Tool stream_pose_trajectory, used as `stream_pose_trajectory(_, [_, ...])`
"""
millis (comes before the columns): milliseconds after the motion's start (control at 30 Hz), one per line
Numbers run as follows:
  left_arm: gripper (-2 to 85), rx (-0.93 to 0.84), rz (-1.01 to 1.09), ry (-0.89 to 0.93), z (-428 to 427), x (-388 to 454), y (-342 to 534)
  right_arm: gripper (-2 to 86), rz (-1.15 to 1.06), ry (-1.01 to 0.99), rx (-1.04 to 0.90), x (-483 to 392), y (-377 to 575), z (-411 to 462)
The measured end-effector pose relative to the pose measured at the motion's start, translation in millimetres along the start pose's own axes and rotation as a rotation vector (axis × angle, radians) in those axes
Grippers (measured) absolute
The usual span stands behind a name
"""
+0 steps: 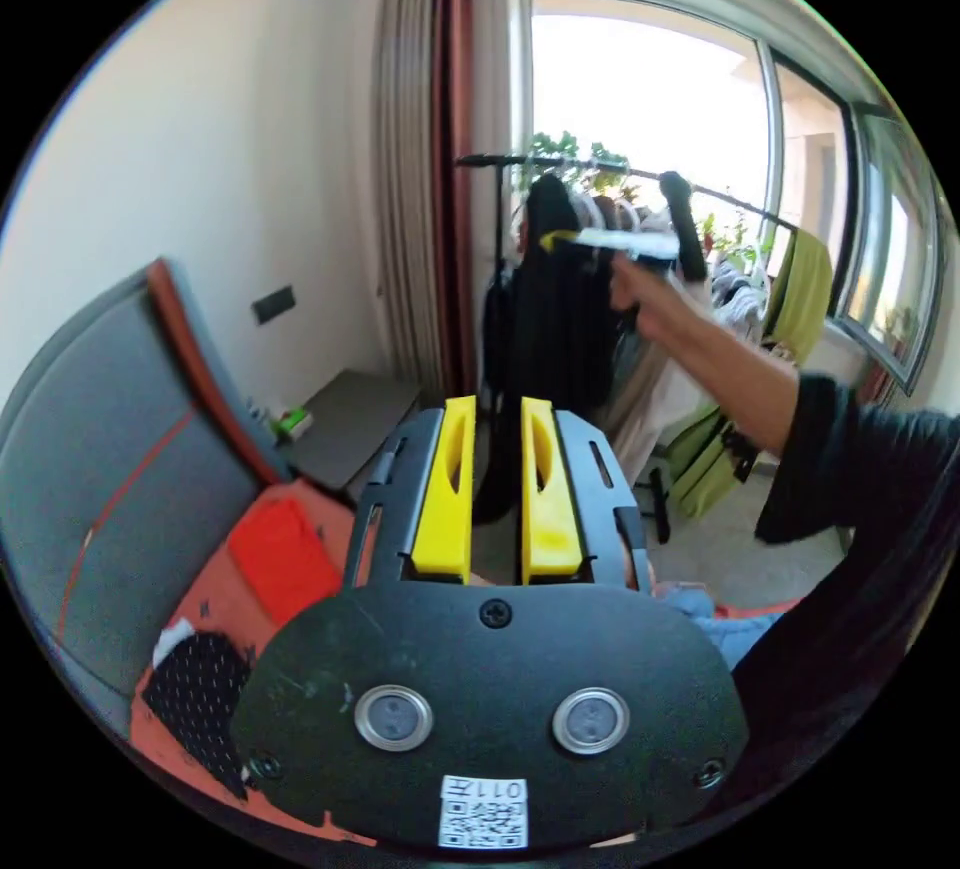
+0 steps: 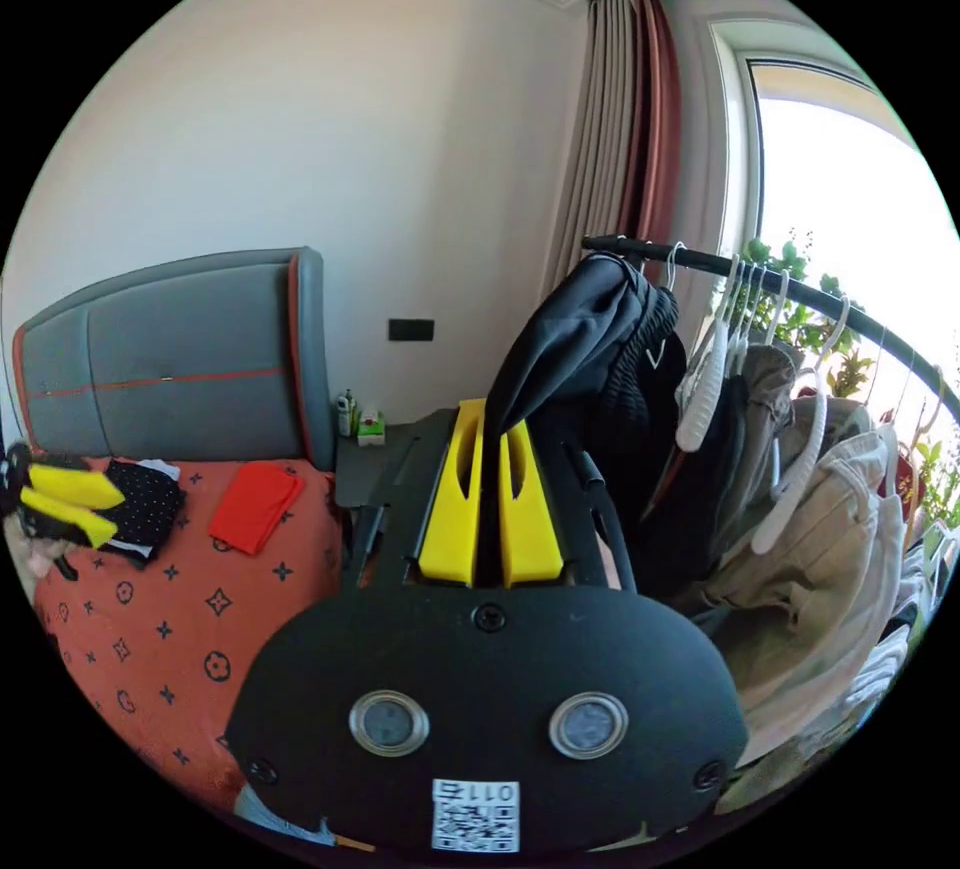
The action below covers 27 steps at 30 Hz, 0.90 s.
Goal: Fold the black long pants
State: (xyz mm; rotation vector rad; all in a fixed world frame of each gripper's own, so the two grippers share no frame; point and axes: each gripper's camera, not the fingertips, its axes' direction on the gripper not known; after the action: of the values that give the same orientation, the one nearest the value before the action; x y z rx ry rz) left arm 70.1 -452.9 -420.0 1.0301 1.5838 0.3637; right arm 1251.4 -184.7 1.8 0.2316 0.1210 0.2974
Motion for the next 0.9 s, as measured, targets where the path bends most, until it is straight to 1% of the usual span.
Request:
stream_pose_trajectory(33, [7.9, 0.001, 0.007, 0.024, 22.6, 16.3, -42.1, 0.2, -0.006, -0.018, 0.018, 1.3, 3.0, -7.8])
stream_pose_trajectory(100, [8.6, -0.023, 0.017, 0.024, 56.7, 39.7, -97.2, 0.2, -0.023, -0.041, 0.035, 3.6, 8.0, -18.3])
stream_pose_trajectory(233, [8.5, -0.16, 0.043, -0.004, 143.6, 89.9, -191.7, 0.2, -0.054, -0.06, 0.066, 12.2, 16.0, -38.2])
stream_pose_trajectory(367, [7.6, -0.279, 0.097, -0.094, 218.4, 134.8, -240.5, 0.1, -0.04, -0.061, 0.077, 26.6, 18.7, -51.6])
stream_pose_trajectory(400, [7.2, -0.332, 0.131, -0.109, 243.1, 150.4, -252.9, 0.0, -0.041, -0.055, 0.066, 32.0, 18.7, -54.6])
stream_pose_trajectory(433, [6.5, -0.38, 0.176, -0.162, 266.0, 166.3, -263.7, 0.0, -0.029, -0.062, 0.054, 39.0, 19.4, -56.7])
stream_pose_trajectory(467, [6.1, -0.399, 0.199, -0.188, 276.3, 173.9, -268.4, 0.0, -0.022, -0.069, 0.048, 42.7, 20.0, -57.2])
stream_pose_trajectory(533, [4.8, -0.46, 0.324, -0.302, 314.8, 204.5, -283.2, 0.1, -0.016, -0.084, 0.035, 54.2, 22.1, -60.0])
stream_pose_trajectory(667, [3.3, -0.459, 0.389, -0.348, 351.3, 232.1, -299.0, 0.4, -0.053, -0.098, 0.037, 68.4, 23.6, -67.5])
stream_pose_trajectory(833, [1.8, -0.397, 0.311, -0.289, 375.7, 242.0, -322.4, 2.2, -0.131, -0.127, 0.04, 79.9, 18.1, -86.0])
stream_pose_trajectory(900, [1.5, -0.383, 0.291, -0.271, 380.5, 245.6, -328.5, 3.9, -0.121, -0.152, 0.055, 82.4, 20.1, -95.0])
